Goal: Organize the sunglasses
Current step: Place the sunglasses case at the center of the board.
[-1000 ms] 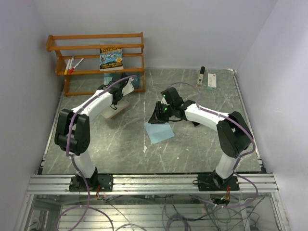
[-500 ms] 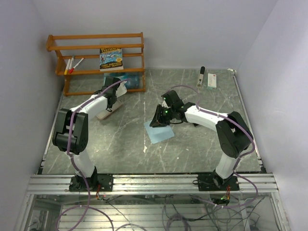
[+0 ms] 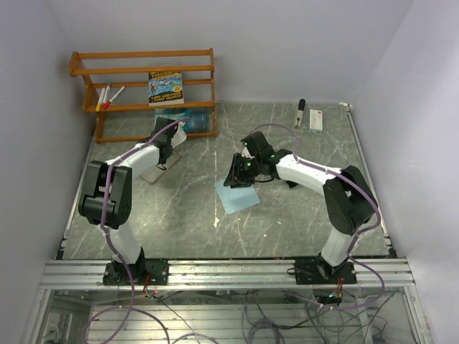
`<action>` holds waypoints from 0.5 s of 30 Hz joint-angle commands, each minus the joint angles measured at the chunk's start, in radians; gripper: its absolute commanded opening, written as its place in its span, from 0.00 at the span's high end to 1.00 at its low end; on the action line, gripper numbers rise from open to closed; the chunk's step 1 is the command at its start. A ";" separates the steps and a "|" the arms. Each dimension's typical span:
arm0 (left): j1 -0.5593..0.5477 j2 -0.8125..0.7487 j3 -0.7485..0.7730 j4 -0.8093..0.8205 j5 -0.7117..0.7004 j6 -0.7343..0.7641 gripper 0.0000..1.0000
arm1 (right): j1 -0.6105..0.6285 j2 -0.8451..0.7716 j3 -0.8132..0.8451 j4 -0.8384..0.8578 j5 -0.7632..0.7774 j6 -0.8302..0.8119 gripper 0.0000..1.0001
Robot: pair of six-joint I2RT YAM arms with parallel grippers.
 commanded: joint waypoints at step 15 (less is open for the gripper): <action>0.001 -0.211 0.181 -0.324 0.115 -0.160 0.38 | -0.049 -0.095 0.004 -0.229 0.129 -0.135 0.59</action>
